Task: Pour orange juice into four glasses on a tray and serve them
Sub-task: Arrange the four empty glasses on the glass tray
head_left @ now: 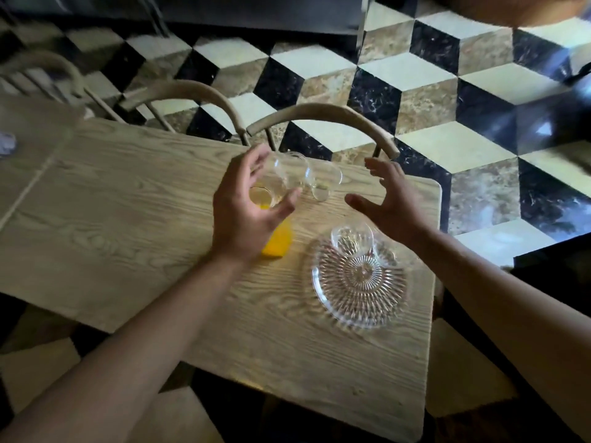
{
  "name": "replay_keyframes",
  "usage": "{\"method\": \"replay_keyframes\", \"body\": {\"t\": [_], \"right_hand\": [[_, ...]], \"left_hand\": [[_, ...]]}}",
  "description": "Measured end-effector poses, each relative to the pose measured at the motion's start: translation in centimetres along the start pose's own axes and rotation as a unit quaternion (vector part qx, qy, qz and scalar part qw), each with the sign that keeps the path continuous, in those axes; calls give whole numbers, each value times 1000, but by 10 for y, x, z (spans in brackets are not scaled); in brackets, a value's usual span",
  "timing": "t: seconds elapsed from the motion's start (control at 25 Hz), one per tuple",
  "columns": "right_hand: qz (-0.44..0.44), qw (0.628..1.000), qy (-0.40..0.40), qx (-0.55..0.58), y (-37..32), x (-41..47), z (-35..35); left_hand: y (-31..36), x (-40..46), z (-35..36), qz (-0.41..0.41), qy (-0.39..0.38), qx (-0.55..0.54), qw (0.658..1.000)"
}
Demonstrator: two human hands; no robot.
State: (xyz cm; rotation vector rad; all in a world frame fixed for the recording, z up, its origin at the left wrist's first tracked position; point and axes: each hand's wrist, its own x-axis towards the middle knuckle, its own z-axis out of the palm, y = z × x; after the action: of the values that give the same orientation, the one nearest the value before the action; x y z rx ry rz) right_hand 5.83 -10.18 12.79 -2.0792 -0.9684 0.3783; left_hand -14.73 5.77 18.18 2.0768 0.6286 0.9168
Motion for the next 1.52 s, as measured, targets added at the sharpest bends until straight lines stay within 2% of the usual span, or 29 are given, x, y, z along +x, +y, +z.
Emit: {"method": "replay_keyframes", "body": {"t": [0.12, 0.28, 0.48, 0.68, 0.92, 1.2, 1.36, 1.52], "right_hand": [[0, 999, -35, 9, 7, 34, 14], [42, 995, -84, 41, 48, 69, 32], [105, 982, -144, 59, 115, 95, 63], [83, 974, -182, 103, 144, 109, 91], [48, 973, -184, 131, 146, 117, 109], [21, 985, -141, 98, 128, 110, 104], [30, 988, -116, 95, 104, 115, 84], [12, 991, -80, 109, 55, 120, 50]], "left_hand": [[-31, 52, -22, 10, 9, 65, 998], [-102, 93, -29, -71, -72, 79, 992], [-210, 86, 29, -197, -218, 54, 954], [-263, 84, 81, -231, -263, 15, 937], [-263, 96, 100, -198, -282, -54, 937], [-250, 92, 105, -211, -241, -88, 943], [-230, 105, 84, -218, -217, -94, 947], [-180, 138, 42, -180, -205, -94, 957]]}}
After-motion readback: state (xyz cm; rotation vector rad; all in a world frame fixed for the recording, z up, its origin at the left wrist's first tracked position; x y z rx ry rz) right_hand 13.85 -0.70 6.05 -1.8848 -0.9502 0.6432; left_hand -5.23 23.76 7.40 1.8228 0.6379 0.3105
